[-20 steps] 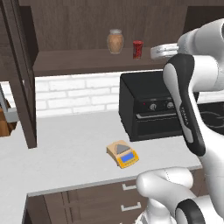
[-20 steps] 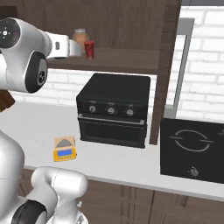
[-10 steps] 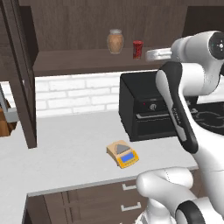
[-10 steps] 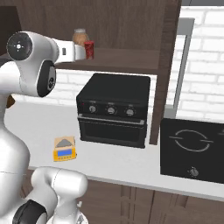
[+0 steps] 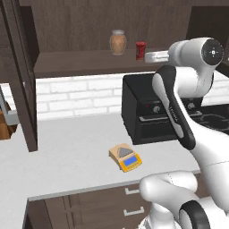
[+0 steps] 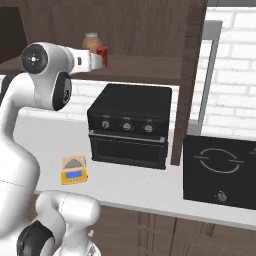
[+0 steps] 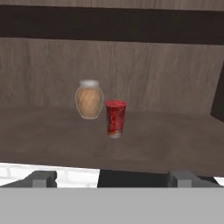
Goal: Pick the yogurt and place it on the digital scale for weighing, and close the cabinet.
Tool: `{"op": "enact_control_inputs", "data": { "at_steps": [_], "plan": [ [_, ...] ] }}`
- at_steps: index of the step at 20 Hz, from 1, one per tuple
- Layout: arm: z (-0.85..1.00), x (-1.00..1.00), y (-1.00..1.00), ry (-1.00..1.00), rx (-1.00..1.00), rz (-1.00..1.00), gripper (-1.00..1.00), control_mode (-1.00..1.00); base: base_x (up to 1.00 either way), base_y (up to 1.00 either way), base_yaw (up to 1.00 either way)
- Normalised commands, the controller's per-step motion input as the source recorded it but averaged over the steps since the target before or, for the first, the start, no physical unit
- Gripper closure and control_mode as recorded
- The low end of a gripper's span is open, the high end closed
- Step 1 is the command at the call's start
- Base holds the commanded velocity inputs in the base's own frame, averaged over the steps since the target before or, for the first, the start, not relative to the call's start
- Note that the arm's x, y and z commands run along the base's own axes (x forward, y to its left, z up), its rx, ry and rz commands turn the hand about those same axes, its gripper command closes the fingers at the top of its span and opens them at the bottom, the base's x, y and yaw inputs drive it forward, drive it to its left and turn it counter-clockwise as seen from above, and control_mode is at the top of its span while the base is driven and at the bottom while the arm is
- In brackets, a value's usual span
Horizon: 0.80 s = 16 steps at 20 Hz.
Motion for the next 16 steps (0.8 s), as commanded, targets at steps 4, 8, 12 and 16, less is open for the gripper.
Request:
{"op": "enact_control_inputs", "data": {
  "at_steps": [4,8,12,16],
  "plan": [
    [0.0,0.3,0.0,0.0,0.0,0.0,-1.0,-1.0,0.0,0.0,0.0],
    [0.0,0.31,0.0,0.0,0.0,0.0,-1.0,-1.0,0.0,0.0,0.0],
    [0.0,0.41,0.0,0.0,0.0,0.0,-1.0,-1.0,0.0,0.0,0.0],
    [0.03,0.42,0.0,0.0,0.0,0.0,-1.0,-1.0,0.0,0.0,0.0]
  ]
}}
